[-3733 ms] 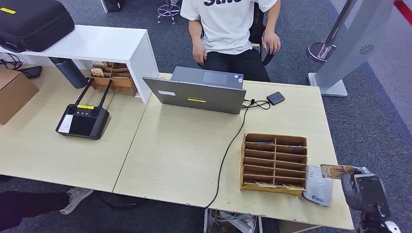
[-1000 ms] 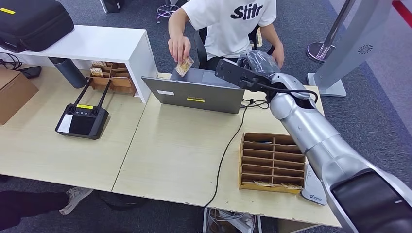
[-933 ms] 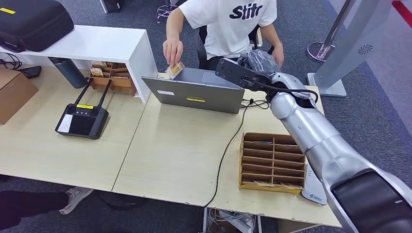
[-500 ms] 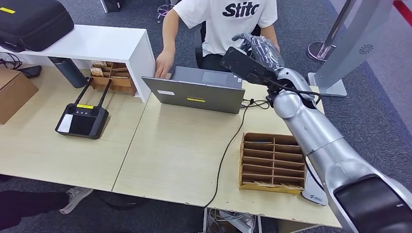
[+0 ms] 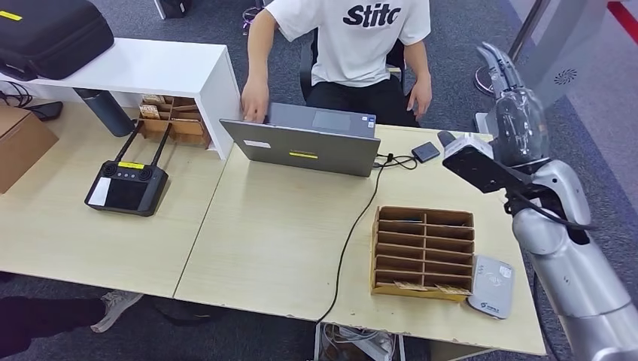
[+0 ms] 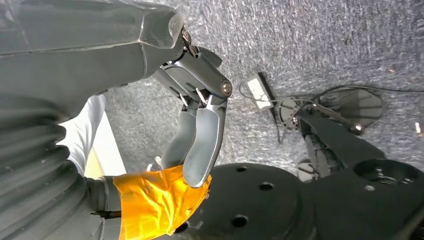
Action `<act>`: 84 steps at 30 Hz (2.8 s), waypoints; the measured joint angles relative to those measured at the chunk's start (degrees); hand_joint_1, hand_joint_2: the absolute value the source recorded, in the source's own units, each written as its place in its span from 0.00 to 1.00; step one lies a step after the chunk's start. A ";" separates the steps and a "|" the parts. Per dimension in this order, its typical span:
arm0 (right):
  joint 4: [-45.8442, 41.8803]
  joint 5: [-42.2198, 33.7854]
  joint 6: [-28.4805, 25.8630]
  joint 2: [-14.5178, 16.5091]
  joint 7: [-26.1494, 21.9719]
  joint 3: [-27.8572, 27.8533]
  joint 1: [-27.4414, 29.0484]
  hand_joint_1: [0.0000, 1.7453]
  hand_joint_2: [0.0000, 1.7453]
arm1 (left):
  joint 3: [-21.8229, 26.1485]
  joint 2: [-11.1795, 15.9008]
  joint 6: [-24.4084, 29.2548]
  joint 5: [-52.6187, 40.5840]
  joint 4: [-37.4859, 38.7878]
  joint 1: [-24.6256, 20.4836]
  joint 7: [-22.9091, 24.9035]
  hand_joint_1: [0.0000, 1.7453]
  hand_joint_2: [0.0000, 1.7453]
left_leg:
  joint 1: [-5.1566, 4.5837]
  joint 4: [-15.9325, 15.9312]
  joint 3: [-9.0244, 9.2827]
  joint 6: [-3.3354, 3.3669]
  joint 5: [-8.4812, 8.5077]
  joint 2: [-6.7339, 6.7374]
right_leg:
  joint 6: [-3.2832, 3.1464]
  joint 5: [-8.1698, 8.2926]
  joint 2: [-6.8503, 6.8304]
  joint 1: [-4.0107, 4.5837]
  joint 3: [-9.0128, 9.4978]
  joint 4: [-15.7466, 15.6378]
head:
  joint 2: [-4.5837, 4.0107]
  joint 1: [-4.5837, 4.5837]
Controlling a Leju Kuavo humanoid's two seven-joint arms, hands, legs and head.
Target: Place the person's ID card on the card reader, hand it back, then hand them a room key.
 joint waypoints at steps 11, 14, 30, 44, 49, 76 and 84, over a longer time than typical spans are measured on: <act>-6.06 -0.26 -1.80 -6.52 -0.85 -12.83 17.47 0.00 1.00 | 0.01 -0.68 1.69 3.19 0.00 0.59 -0.15 0.00 1.00 | 0.01 -0.03 -0.06 0.06 -0.14 -0.09 | 0.07 -0.12 -0.10 0.00 0.03 0.00 | 0.00 0.01; -6.05 1.17 -0.25 -7.62 -0.27 -13.85 20.07 0.00 1.00 | -0.01 -0.76 2.10 3.72 0.00 0.58 -0.20 0.00 1.00 | 0.01 -0.03 -0.05 0.05 -0.14 -0.07 | 0.07 -0.12 -0.07 0.00 0.03 0.00 | 0.00 0.01; -10.93 2.69 2.61 -12.27 1.08 -14.06 29.37 0.00 1.00 | -0.23 -1.64 4.68 8.16 0.00 0.54 -0.07 0.00 1.00 | 0.01 -0.03 -0.04 0.05 -0.16 -0.04 | 0.10 -0.16 -0.04 0.00 0.03 -0.01 | 0.00 0.01; -11.89 2.23 3.47 -12.58 1.04 -13.95 30.02 0.00 1.00 | -0.50 -2.38 6.22 9.41 0.00 0.45 -0.78 0.00 1.00 | 0.01 -0.04 -0.05 0.05 -0.16 -0.02 | 0.10 -0.16 -0.04 -0.01 0.04 0.00 | 0.00 0.01; -11.15 1.93 5.10 -12.33 0.78 -12.44 28.62 0.00 1.00 | -1.62 -2.31 5.61 9.69 0.00 0.42 -0.90 0.00 1.00 | 0.01 -0.04 -0.06 0.05 -0.16 -0.02 | 0.10 -0.15 -0.05 -0.01 0.04 0.00 | 0.00 0.01; -2.12 3.50 7.81 -9.45 2.77 0.44 21.56 0.00 1.00 | -6.89 -1.03 3.44 11.49 0.00 0.33 -1.03 0.00 1.00 | 0.01 -0.04 -0.06 0.05 -0.15 -0.03 | 0.11 -0.16 -0.07 -0.01 0.05 0.02 | 0.00 0.01; 0.54 3.81 7.03 -8.78 3.29 1.24 20.53 0.00 1.00 | -7.57 -0.87 3.75 11.81 0.00 0.35 -1.07 0.00 1.00 | 0.01 -0.04 -0.06 0.04 -0.15 -0.04 | 0.11 -0.16 -0.07 -0.01 0.05 0.02 | 0.00 0.01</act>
